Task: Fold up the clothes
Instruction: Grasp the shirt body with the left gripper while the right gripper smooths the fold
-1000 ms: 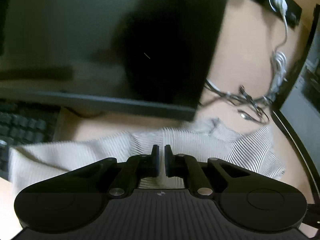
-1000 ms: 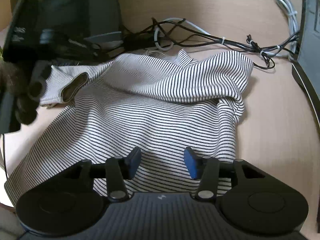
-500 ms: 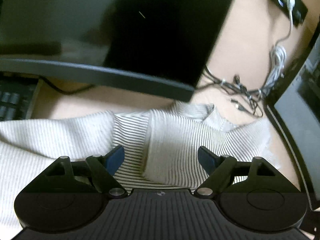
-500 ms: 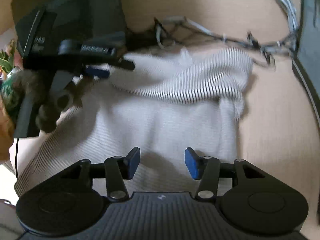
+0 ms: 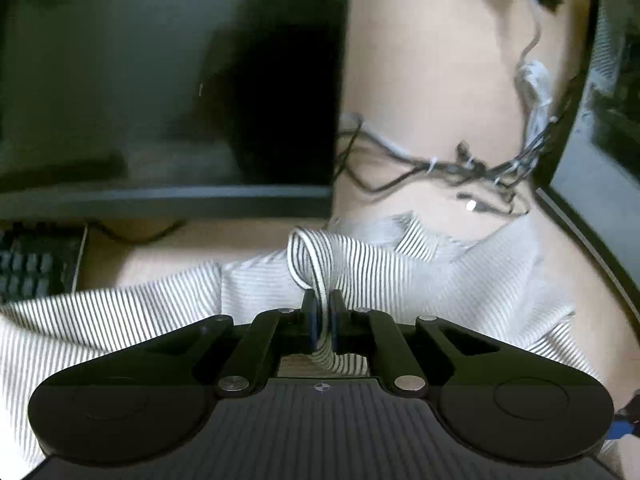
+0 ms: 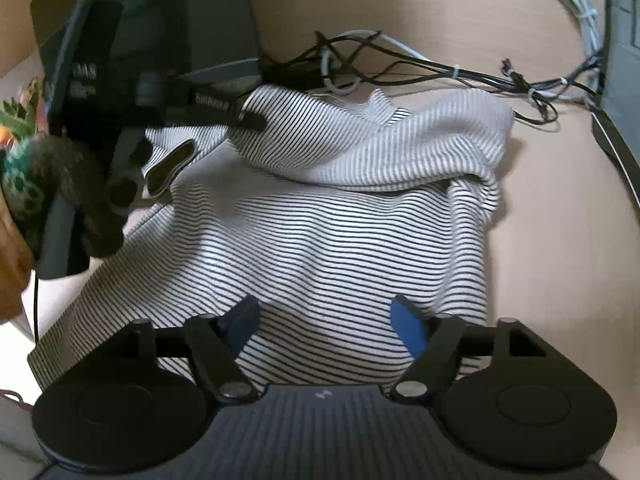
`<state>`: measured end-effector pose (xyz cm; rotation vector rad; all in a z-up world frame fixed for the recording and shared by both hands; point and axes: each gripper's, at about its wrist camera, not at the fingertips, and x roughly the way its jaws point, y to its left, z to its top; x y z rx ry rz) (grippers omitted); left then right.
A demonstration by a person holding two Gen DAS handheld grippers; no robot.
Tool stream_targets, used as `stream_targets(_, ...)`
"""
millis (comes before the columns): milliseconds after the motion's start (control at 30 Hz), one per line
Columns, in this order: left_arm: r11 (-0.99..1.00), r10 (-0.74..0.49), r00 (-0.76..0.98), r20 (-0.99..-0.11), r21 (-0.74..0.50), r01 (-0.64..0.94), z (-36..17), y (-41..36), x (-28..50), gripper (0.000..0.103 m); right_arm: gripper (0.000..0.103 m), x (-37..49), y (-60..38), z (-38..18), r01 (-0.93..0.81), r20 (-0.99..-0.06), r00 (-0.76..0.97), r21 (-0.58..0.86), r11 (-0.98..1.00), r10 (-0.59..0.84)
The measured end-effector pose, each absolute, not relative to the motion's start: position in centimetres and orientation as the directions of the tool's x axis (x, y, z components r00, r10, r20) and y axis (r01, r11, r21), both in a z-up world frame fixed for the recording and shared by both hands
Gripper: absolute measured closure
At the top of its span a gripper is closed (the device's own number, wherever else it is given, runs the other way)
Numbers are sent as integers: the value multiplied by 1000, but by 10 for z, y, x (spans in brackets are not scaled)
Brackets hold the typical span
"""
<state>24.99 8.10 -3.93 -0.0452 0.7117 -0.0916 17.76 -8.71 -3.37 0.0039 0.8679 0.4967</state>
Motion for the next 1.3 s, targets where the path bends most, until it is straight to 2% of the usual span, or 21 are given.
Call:
stream_targets(300, 998, -58, 788, -613, -63, 24, -21, 99, 239, 96, 19, 176, -86, -37, -423, -716, 545, 214, 880, 437)
stream_targets(633, 997, -20, 752, -659, -65, -31, -37, 125, 241, 95, 19, 186, -89, -23, -385, -703, 573, 223, 896, 422)
stream_targets(667, 997, -21, 751, -660, -70, -33, -37, 127, 241, 95, 20, 190, -91, -17, -377, -684, 597, 220, 900, 418)
stream_targets(733, 996, -23, 747, -665, -77, -38, -36, 131, 239, 91, 31, 202, -93, -3, -365, -646, 648, 201, 909, 403)
stream_targets(767, 996, -17, 745, -667, -74, -44, -35, 134, 236, 91, 43, 211, -89, 3, -362, -634, 672, 169, 917, 382)
stream_targets(800, 996, -10, 745, -667, -73, -52, -33, 139, 232, 90, 51, 221, -86, 8, -357, -622, 695, 138, 924, 361)
stream_targets(867, 994, -4, 745, -667, -87, -73, -29, 147, 226, 88, 52, 246, -78, 10, -343, -609, 720, 104, 934, 332)
stream_targets(967, 984, -19, 748, -664, -143, -102, -21, 165, 211, 66, 52, 286, -70, -14, -312, -683, 662, 123, 942, 308)
stream_targets(1033, 986, -21, 747, -665, -138, -96, -21, 167, 205, 46, 52, 303, -68, -37, -267, -746, 620, 94, 959, 245)
stream_targets(1067, 988, -20, 745, -667, -129, -89, -22, 166, 204, 44, 52, 300, -66, -39, -275, -728, 644, 66, 959, 235)
stream_targets(1133, 991, -18, 740, -673, -111, -76, -24, 164, 202, 29, 52, 294, -61, -38, -282, -728, 649, 37, 959, 219)
stream_targets(1300, 997, -14, 728, -686, -65, -42, -29, 159, 197, 19, 51, 280, -48, -24, -298, -698, 671, 57, 953, 251)
